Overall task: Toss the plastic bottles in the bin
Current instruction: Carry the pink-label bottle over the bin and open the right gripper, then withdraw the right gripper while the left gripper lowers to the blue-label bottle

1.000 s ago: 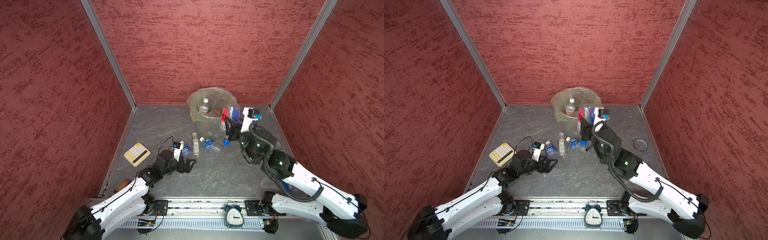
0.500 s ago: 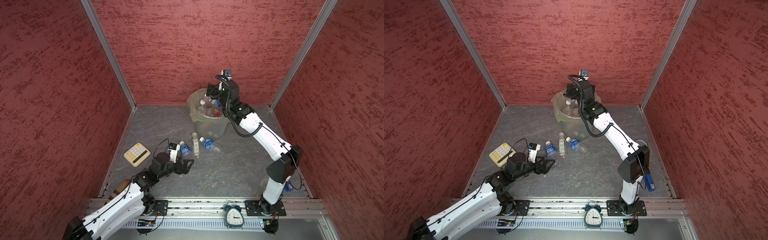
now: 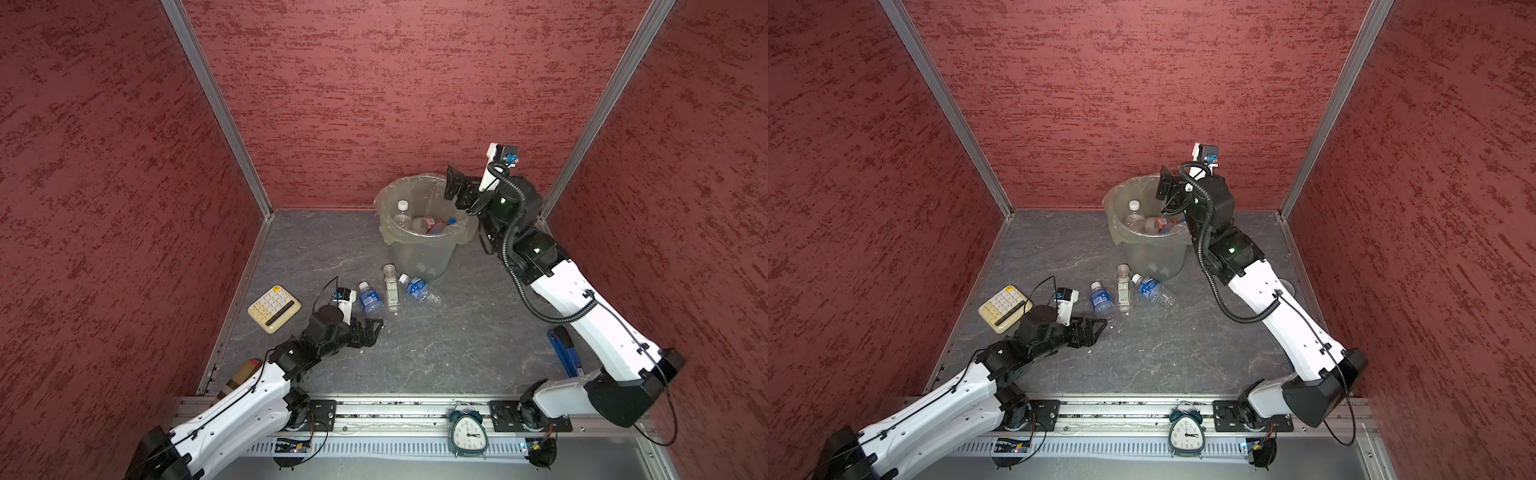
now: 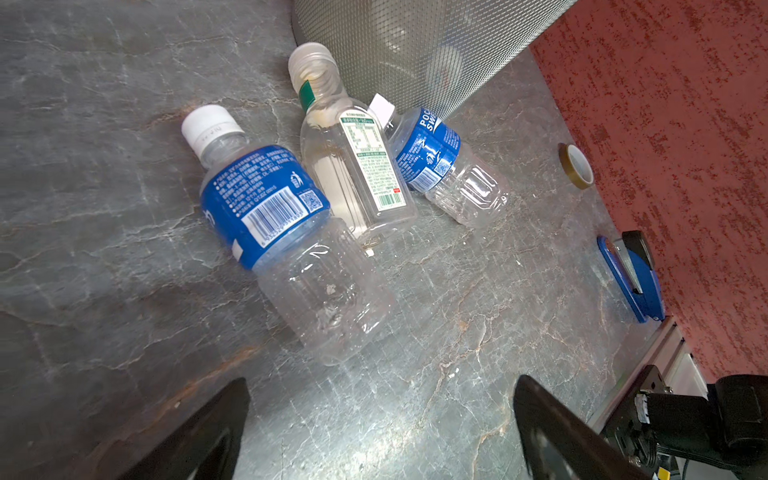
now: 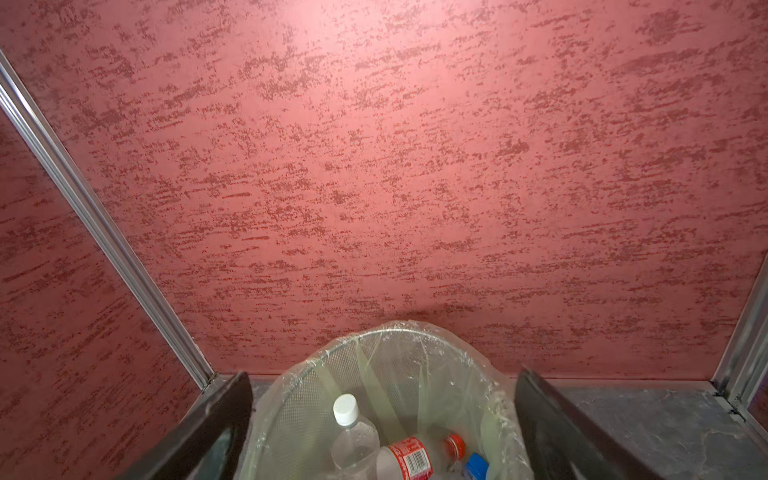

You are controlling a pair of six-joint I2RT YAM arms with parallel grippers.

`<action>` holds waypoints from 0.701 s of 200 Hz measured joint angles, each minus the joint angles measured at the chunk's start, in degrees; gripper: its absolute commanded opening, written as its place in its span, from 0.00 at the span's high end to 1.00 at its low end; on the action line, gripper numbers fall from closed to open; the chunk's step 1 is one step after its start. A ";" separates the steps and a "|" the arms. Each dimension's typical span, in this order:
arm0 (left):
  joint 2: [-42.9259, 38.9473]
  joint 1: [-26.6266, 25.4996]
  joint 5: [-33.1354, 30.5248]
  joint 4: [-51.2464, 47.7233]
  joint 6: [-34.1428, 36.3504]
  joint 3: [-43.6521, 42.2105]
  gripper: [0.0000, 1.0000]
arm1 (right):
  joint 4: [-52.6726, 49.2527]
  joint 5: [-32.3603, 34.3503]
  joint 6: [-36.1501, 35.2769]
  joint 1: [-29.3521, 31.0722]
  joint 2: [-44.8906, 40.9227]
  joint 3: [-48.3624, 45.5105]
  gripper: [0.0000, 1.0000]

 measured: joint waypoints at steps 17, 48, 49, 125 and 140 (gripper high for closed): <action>0.48 0.00 -0.28 -0.46 -0.39 0.63 0.01 | 0.28 -0.04 0.39 0.00 -1.99 -5.27 0.01; 1.40 0.00 -0.85 -1.16 -1.01 1.64 0.00 | 0.59 -0.85 1.42 0.00 -6.14 -13.84 0.01; 1.49 0.00 -0.90 -1.25 -1.03 1.73 0.00 | 0.70 -0.92 1.49 0.00 -6.34 -14.19 0.01; 10.51 0.94 -3.23 -3.13 -3.17 7.72 0.02 | 1.84 -2.78 6.29 0.00 -17.11 -33.24 0.01; 13.00 1.25 -4.35 -3.82 -4.24 9.46 0.02 | 1.95 -2.93 7.32 0.00 -18.64 -36.85 0.01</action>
